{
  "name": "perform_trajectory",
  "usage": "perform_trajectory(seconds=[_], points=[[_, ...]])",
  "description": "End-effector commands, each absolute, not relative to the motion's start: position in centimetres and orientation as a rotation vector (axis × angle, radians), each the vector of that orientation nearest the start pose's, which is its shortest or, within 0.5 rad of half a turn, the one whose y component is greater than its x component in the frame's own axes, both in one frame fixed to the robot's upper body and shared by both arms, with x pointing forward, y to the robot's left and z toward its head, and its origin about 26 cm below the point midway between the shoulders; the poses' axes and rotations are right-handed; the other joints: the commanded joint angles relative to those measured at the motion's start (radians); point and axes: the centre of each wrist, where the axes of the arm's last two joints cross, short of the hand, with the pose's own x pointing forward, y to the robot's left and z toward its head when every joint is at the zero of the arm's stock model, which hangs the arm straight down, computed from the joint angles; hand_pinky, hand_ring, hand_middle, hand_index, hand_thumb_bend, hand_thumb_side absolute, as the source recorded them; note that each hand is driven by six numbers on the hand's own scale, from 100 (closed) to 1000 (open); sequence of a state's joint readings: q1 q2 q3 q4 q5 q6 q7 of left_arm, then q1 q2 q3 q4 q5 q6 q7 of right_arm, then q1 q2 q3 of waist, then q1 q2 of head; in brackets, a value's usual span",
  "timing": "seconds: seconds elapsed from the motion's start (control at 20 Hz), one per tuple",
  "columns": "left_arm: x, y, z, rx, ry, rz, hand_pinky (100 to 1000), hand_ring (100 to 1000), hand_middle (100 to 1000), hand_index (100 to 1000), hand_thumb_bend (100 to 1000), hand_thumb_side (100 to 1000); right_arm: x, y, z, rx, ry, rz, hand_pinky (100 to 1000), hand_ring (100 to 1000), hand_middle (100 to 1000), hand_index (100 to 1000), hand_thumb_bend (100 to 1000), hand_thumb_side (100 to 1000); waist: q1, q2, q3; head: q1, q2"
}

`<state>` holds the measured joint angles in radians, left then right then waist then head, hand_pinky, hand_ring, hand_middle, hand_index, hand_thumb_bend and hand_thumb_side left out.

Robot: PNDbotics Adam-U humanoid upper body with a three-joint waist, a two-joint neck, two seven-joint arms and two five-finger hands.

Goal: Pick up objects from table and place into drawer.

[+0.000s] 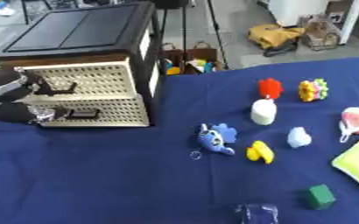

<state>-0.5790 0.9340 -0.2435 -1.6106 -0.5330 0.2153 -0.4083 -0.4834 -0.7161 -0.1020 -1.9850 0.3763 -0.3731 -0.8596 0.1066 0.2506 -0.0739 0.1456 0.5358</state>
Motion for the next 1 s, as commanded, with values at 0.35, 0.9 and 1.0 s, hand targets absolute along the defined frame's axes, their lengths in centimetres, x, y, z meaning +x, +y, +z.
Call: perform_trajectory(seconds=[0.35, 0.9, 1.0], points=[[35.26, 34.30, 27.10, 1.076, -1.285, -1.366, 100, 100, 100, 686, 472, 720, 29.15, -31.59, 31.75, 0.890, 2.791, 0.164, 579, 714, 677, 705, 100, 1000, -0.007, -0.028, 0.007, -0.004, 0.013], [34.79, 33.70, 26.85, 1.048, -1.259, -1.402, 100, 100, 100, 675, 469, 720, 29.12, -31.69, 31.80, 0.892, 2.792, 0.175, 580, 713, 676, 703, 100, 1000, -0.012, -0.034, 0.013, -0.006, 0.022], [34.77, 33.67, 26.81, 1.036, -1.254, -1.404, 100, 100, 100, 674, 471, 717, 29.11, -31.71, 31.84, 0.891, 2.791, 0.177, 580, 712, 676, 703, 100, 1000, -0.012, -0.035, 0.012, -0.006, 0.023]])
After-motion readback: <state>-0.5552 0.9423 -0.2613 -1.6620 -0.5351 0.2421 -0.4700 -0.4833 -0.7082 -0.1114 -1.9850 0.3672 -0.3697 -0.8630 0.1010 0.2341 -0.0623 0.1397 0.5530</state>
